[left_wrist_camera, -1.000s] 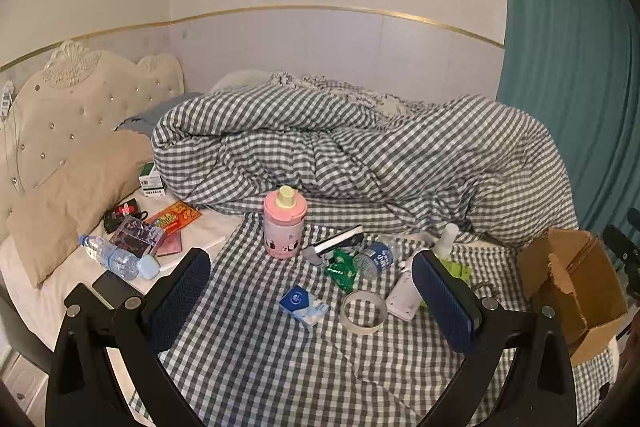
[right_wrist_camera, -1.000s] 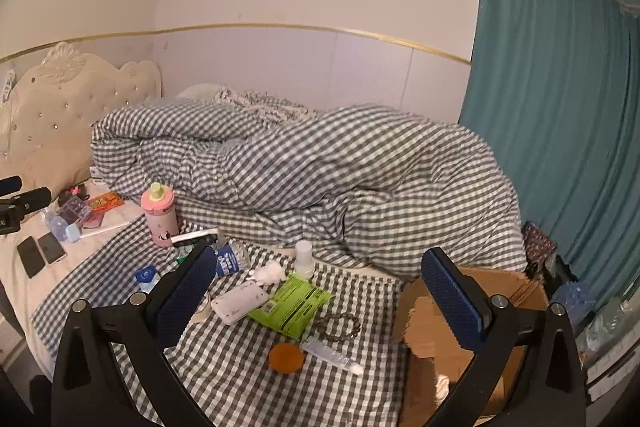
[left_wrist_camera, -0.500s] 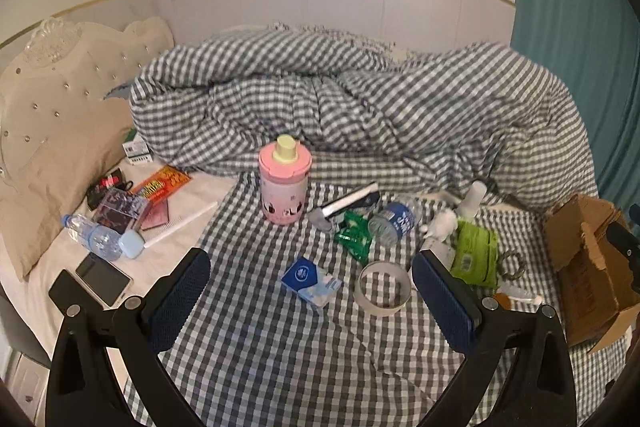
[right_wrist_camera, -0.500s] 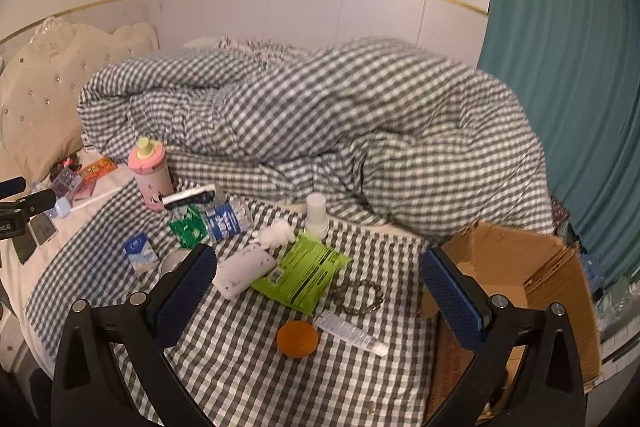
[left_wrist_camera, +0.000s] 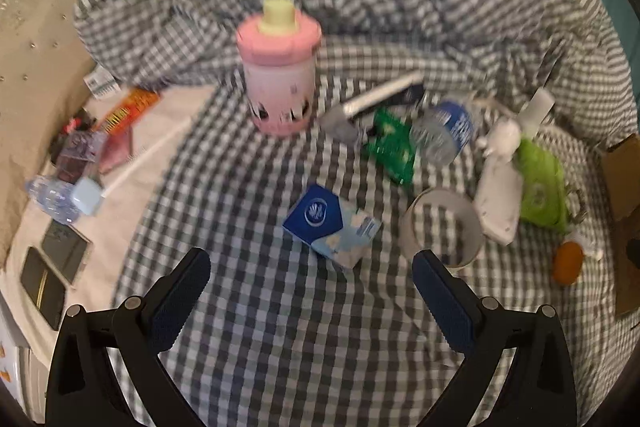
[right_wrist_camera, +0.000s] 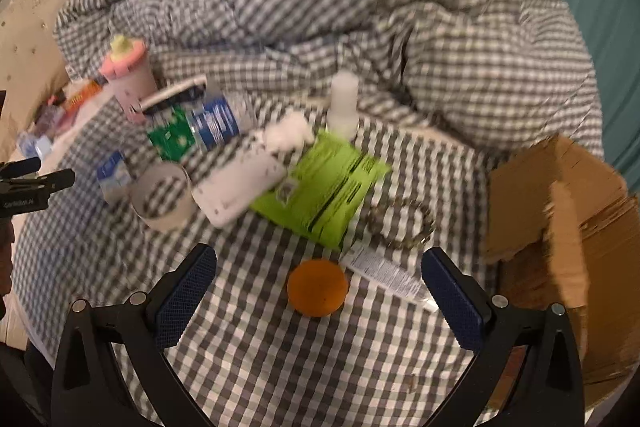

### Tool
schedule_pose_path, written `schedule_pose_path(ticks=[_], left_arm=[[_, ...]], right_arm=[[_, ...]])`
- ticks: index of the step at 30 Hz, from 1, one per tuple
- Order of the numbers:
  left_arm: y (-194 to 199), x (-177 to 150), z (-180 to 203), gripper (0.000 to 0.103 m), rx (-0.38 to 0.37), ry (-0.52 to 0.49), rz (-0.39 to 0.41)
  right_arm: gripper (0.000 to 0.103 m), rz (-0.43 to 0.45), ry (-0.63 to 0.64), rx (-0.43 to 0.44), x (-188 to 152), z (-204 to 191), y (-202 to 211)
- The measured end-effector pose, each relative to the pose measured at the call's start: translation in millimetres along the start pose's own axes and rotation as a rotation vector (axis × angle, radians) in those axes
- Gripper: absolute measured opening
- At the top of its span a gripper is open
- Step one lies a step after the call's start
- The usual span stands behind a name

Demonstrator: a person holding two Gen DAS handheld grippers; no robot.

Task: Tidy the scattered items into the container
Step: 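Lower the left tool onto the blue tissue pack while the right tool lowers onto the orange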

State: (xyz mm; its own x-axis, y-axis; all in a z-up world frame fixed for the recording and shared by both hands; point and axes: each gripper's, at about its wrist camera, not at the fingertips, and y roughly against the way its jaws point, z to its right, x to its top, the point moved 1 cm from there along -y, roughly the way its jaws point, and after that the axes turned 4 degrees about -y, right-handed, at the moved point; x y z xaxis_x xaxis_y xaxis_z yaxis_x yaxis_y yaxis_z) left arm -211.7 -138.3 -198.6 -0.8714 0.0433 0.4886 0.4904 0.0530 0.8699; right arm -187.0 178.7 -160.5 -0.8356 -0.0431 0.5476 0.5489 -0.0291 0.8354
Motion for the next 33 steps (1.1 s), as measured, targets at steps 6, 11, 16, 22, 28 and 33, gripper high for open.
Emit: schedule_pose_path(ticks=[6, 11, 16, 22, 28, 33], left_arm=[[-40.4, -0.7, 2.8, 0.103, -0.007, -0.014, -0.057], [-66.3, 4.8, 8.6, 0.103, -0.029, -0.058, -0.071], [-87.9, 9.5, 16.9, 0.103, -0.047, -0.150, -0.083], [-106.0, 9.6, 24.7, 0.101, -0.102, -0.236, -0.084], [-112.3, 7.4, 27.4, 0.083, -0.153, -0.275, -0.075], [-108.5, 6.2, 24.5, 0.081, -0.149, -0.257, -0.067]], right_arm=[[0.103, -0.062, -0.011, -0.008, -9.8, 3.3, -35.0], [0.103, -0.100, -0.021, -0.015, -16.0, 5.5, -55.6], [0.103, -0.123, -0.039, -0.016, -20.0, 10.9, -67.3], [0.102, -0.152, -0.044, -0.008, -26.5, 11.0, -82.0], [0.102, -0.157, -0.061, -0.002, -29.6, 12.9, -87.5], [0.102, -0.158, -0.067, 0.003, -30.7, 13.3, -88.2]])
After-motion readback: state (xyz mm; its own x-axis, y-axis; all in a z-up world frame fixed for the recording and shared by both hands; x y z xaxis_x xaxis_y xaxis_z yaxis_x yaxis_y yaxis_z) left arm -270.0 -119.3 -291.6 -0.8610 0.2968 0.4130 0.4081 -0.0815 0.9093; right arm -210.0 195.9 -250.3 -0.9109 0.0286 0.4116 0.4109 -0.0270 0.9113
